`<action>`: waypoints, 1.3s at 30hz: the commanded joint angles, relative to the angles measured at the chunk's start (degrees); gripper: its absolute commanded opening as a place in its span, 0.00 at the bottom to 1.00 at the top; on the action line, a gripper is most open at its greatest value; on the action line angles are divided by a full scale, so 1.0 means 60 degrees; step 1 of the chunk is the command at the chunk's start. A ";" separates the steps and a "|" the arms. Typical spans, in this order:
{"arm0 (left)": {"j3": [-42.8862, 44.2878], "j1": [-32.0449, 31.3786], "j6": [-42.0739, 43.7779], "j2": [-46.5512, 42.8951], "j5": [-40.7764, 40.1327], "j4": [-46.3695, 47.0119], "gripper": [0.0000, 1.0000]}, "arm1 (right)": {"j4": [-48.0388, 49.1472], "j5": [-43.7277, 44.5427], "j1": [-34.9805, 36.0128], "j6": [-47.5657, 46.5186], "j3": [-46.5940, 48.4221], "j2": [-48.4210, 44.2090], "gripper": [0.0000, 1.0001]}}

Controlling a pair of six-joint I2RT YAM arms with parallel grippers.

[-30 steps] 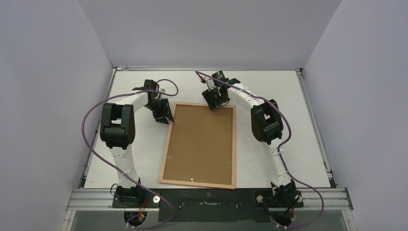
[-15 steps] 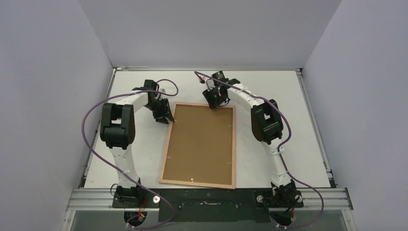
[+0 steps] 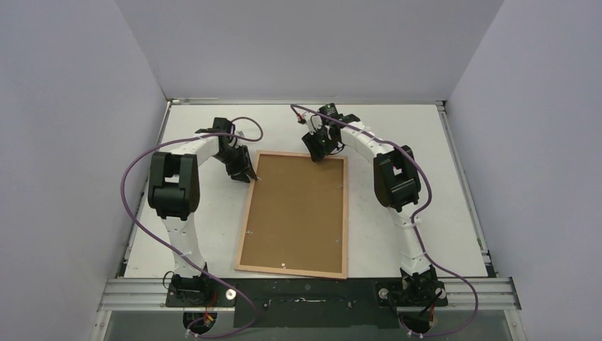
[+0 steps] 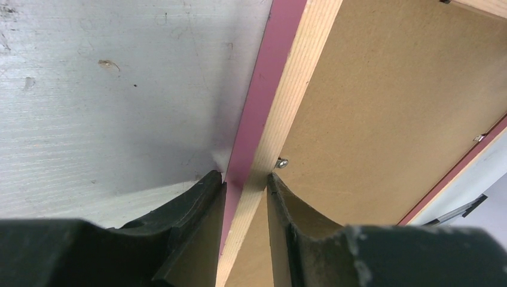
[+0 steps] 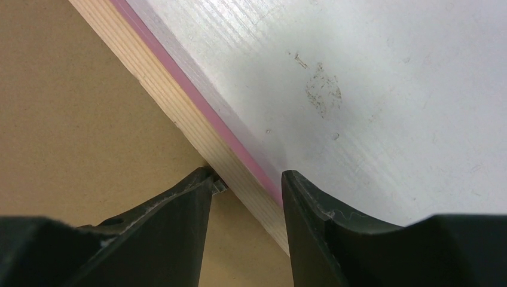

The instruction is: Put the photo into the frame

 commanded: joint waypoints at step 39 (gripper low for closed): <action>0.0797 0.0168 0.0063 0.0309 -0.0006 -0.0169 0.44 | 0.2576 -0.0271 -0.0856 0.2379 -0.3008 -0.2098 0.61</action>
